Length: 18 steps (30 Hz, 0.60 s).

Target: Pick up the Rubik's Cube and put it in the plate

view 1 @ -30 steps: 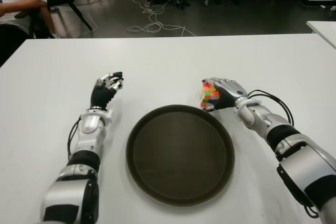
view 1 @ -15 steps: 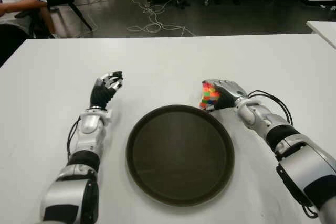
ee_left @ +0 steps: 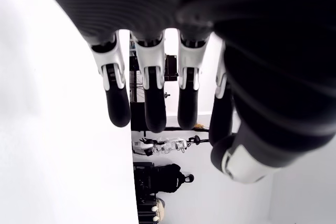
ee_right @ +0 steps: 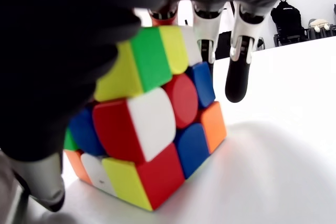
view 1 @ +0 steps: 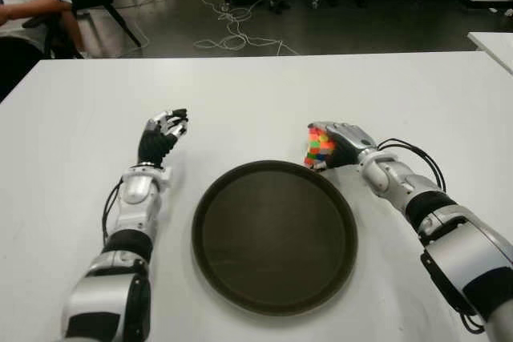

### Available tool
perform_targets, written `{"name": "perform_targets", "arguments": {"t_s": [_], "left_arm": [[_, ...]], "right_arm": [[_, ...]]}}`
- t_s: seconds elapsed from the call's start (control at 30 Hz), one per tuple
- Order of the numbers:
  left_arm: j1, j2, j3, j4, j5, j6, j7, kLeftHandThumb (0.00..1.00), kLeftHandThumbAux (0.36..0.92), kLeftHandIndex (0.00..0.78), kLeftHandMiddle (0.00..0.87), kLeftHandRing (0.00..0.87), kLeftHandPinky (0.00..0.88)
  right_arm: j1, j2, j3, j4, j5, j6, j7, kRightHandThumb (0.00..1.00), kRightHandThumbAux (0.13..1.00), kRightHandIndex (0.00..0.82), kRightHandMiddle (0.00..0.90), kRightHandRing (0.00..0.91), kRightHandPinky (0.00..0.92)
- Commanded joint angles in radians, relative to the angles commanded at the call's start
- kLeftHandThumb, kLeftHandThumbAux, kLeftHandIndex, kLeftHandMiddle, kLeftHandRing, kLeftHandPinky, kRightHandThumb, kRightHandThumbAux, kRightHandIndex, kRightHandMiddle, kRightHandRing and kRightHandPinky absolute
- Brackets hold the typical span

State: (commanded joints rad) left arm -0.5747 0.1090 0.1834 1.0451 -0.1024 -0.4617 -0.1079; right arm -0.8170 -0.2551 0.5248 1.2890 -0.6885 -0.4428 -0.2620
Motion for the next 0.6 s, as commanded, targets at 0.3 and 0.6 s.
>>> {"name": "perform_targets", "arguments": {"t_s": [0.3,0.6], "left_arm": [[0.004,0.001,-0.007,-0.009,0.007,-0.007,0.001,0.680,0.724,0.398,0.238,0.221,0.242],[0.001,0.004,-0.009,0.002,0.013,-0.013,-0.001,0.679,0.723,0.398,0.244,0.227,0.252]], "right_arm": [[0.002,-0.006,-0.003,-0.001,0.001,-0.010,-0.002,0.468,0.692,0.186,0.296,0.330,0.367],[0.005,-0.010,0.004,-0.001,-0.012,-0.020,-0.055,0.814,0.687,0.413,0.443,0.410,0.423]]}}
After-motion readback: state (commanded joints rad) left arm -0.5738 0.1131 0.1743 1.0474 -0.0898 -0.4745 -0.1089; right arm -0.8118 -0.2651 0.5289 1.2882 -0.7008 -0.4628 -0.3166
